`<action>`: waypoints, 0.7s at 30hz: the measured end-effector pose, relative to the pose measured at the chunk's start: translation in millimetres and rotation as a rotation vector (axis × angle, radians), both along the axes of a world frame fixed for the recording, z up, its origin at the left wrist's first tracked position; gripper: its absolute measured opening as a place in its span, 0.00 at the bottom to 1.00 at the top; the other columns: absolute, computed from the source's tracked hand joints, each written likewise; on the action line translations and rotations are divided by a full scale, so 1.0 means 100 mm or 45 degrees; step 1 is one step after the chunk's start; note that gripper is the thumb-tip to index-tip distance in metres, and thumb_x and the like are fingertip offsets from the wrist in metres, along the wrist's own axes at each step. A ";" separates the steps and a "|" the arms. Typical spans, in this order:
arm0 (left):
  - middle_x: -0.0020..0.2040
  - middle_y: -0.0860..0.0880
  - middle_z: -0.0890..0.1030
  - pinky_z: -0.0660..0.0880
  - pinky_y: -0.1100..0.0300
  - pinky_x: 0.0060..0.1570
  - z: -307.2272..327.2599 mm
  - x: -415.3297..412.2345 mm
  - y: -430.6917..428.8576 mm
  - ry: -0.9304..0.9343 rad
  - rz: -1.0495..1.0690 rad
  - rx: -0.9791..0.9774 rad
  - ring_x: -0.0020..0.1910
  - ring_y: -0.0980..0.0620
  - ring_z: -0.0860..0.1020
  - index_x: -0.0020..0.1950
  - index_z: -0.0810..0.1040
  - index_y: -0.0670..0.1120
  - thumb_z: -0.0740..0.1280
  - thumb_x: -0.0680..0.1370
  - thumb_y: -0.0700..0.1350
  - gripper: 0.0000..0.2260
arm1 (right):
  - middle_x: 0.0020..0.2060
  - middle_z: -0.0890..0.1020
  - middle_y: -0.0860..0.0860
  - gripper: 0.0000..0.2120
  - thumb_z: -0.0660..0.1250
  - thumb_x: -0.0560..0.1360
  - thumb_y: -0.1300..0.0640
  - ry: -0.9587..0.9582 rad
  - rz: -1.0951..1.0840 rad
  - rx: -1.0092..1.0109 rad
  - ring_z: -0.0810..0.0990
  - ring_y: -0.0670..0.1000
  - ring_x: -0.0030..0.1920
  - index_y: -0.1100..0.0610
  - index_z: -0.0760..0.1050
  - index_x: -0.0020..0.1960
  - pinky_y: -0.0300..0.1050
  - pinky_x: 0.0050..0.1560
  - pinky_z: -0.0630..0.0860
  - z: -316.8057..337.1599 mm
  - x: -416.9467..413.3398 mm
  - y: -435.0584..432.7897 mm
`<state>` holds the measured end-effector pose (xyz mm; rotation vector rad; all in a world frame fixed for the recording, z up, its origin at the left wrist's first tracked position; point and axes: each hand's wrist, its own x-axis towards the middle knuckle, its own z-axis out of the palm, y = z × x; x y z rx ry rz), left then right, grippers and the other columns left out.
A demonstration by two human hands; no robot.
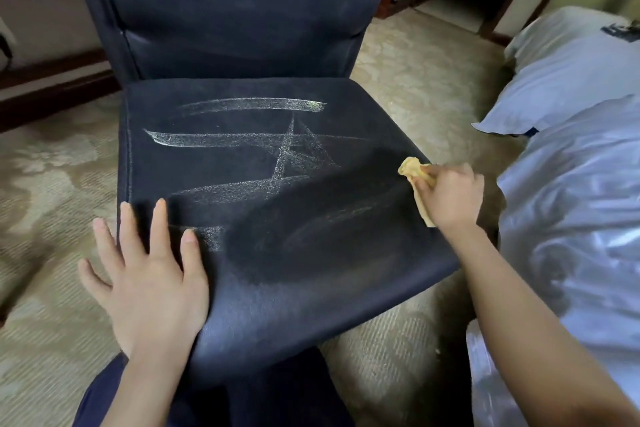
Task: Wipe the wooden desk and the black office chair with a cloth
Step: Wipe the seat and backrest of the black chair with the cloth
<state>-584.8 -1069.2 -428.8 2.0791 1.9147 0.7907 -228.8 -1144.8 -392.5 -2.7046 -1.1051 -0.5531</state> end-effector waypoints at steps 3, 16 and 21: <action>0.77 0.45 0.56 0.44 0.38 0.71 0.00 -0.05 0.06 0.012 -0.008 0.002 0.77 0.44 0.47 0.75 0.62 0.51 0.47 0.78 0.59 0.27 | 0.53 0.80 0.58 0.13 0.65 0.77 0.53 0.346 0.054 0.200 0.76 0.59 0.55 0.57 0.79 0.58 0.48 0.53 0.68 0.02 0.02 0.23; 0.74 0.42 0.64 0.49 0.43 0.72 -0.06 -0.36 0.52 0.007 -0.044 0.132 0.74 0.42 0.57 0.73 0.67 0.50 0.47 0.78 0.55 0.26 | 0.49 0.82 0.50 0.10 0.69 0.74 0.52 0.376 0.587 0.311 0.77 0.55 0.53 0.52 0.81 0.54 0.47 0.50 0.71 -0.13 -1.83 0.38; 0.72 0.42 0.67 0.53 0.47 0.70 -0.02 -0.40 0.62 0.003 -0.169 0.200 0.73 0.42 0.60 0.70 0.72 0.46 0.48 0.78 0.54 0.25 | 0.43 0.83 0.47 0.11 0.64 0.74 0.49 0.304 0.775 0.477 0.79 0.54 0.49 0.52 0.83 0.49 0.47 0.48 0.75 -0.20 -2.39 0.27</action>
